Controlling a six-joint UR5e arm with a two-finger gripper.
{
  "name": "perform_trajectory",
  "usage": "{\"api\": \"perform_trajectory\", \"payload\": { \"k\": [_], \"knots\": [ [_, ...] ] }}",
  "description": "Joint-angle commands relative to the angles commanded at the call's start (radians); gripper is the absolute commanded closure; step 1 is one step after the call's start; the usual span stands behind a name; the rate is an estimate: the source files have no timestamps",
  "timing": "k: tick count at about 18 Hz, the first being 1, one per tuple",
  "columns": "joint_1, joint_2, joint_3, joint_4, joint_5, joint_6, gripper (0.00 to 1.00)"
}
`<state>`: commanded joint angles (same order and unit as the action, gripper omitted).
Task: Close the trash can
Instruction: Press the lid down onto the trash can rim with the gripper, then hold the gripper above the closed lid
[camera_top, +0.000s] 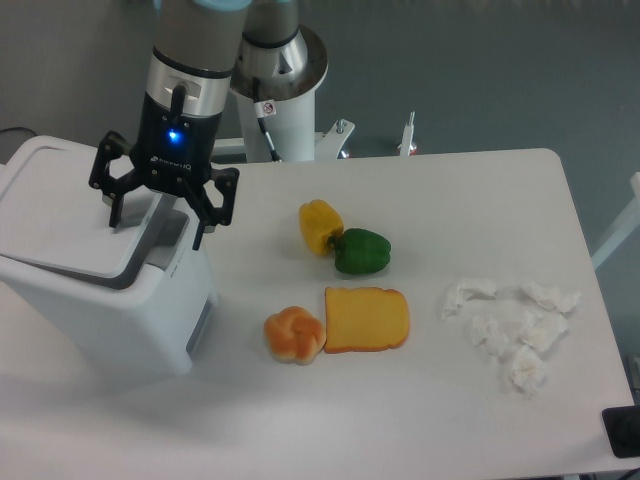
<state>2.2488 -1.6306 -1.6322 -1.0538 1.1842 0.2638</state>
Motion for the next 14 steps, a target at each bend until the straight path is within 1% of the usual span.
{"api": "perform_trajectory", "payload": {
  "k": [14],
  "knots": [
    [0.008, -0.021, -0.008, -0.002, 0.003, 0.011, 0.0]
  ]
}}
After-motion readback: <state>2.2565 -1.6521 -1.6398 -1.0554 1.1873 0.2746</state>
